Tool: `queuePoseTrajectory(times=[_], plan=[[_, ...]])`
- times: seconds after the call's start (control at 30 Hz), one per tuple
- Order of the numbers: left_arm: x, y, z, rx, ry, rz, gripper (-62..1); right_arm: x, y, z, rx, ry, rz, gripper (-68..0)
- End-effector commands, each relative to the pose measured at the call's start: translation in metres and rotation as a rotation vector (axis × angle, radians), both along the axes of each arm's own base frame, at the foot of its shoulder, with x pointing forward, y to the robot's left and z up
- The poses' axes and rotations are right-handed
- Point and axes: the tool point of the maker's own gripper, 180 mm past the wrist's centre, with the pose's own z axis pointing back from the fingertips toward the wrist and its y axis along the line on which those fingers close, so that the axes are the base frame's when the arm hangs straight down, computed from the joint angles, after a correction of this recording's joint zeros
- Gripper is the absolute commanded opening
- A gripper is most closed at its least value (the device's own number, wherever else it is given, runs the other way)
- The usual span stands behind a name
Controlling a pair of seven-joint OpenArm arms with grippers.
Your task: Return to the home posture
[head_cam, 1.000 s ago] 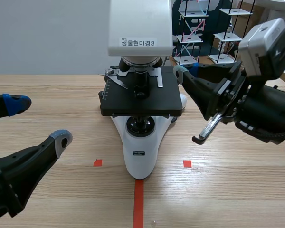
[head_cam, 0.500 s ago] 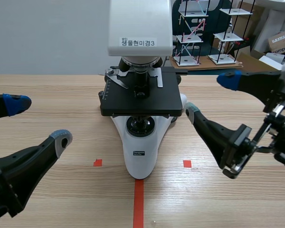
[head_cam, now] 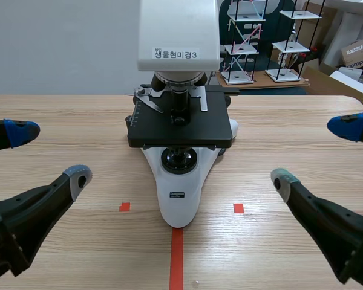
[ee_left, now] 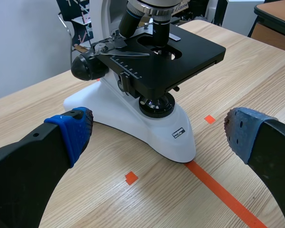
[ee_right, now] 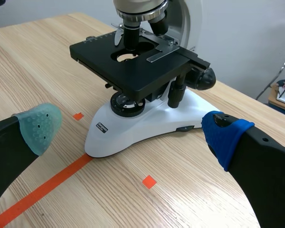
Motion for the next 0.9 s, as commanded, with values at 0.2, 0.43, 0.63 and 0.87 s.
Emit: queuePoseTrajectory(times=[0.2, 0.43, 0.63, 0.87], plan=[[0.0014, -0.0007, 0.0070, -0.029, -0.021, 0.007, -2.8, -0.0074, -0.0031, 0.0122, -0.001, -0.007, -0.004, -2.2], [0.0014, -0.0007, 0.0070, -0.029, -0.021, 0.007, -2.8, -0.0083, -0.0032, 0.0119, -0.003, -0.003, -0.004, -2.2], [0.0014, -0.0007, 0.0070, -0.029, -0.021, 0.007, -2.8, -0.0083, -0.0032, 0.0120, -0.003, -0.003, -0.004, -2.2], [0.0014, -0.0007, 0.0070, -0.029, -0.021, 0.007, -2.8, -0.0082, -0.0032, 0.0121, -0.003, -0.004, -0.004, -2.2]])
